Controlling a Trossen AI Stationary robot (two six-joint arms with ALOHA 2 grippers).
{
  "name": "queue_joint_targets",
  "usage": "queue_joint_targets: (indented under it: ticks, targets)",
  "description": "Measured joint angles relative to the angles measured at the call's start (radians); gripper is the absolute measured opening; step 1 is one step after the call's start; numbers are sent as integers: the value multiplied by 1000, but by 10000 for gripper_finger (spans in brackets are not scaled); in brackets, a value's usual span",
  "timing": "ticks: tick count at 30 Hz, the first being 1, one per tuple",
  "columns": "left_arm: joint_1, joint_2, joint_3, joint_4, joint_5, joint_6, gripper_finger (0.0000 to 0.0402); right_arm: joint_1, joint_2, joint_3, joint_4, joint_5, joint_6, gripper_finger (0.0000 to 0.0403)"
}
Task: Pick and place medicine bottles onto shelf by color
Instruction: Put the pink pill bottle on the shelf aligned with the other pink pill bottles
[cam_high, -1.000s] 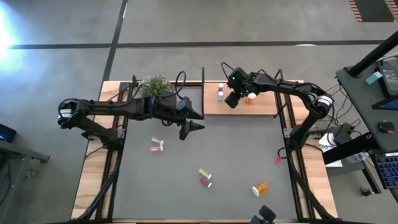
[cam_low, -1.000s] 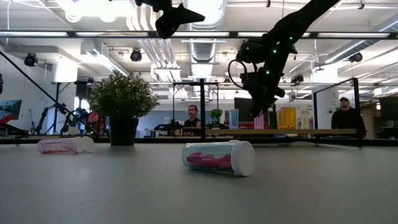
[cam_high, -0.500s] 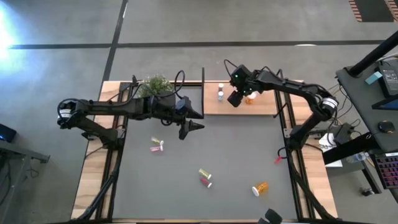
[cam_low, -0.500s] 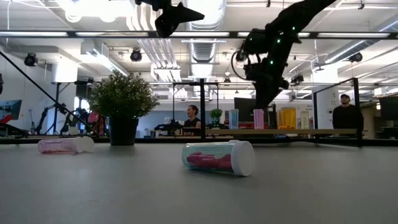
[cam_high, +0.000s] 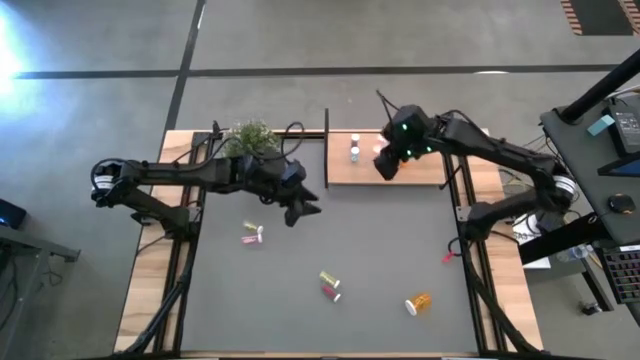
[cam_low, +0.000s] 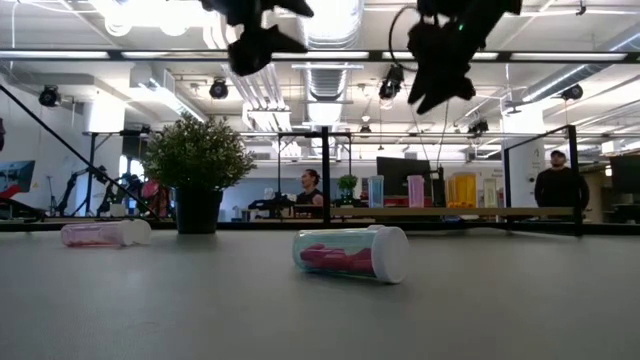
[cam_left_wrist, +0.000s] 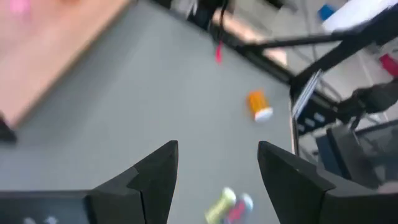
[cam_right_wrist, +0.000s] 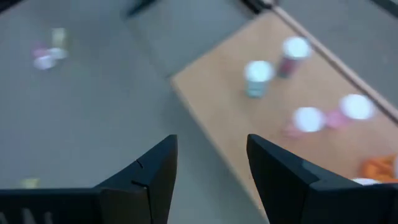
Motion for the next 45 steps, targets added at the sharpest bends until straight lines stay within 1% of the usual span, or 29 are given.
queue_joint_targets:
  ticks: [5,8,12,14,18,20,24,26,29,34,37,42,45]
  targets:
    - [-53,9,-1,-112,1,-95,205,179,-65,-28,0,0,62,183]
    - [-101,10,-1,-165,1,-123,205,291,-96,-52,0,0,111,183]
    - [-162,5,-1,-286,-1,-203,205,430,-133,-87,3,12,175,183]
    - [-196,5,-1,-379,-32,-255,205,498,-146,-106,11,35,203,183]
    - [-261,18,-2,-594,-97,-348,205,620,-162,-151,34,128,239,183]
    - [-288,20,-3,-702,-143,-359,205,667,-161,-166,56,165,251,183]
    - [-334,34,-15,-839,-259,-322,205,727,-151,-188,129,192,294,183]
    - [-350,40,-37,-835,-268,-270,205,748,-149,-192,169,193,323,183]
    - [-376,45,-100,-841,-268,-200,205,774,-143,-177,173,210,359,183]
    - [-389,44,-218,-831,-271,-174,205,807,-142,-141,183,338,405,183]
    - [-391,36,-274,-807,-304,-172,205,811,-142,-131,188,383,423,183]
    - [-390,21,-310,-783,-391,-121,205,811,-142,-130,209,405,462,183]
    - [-391,17,-317,-729,-386,-64,205,811,-141,-130,217,406,465,183]
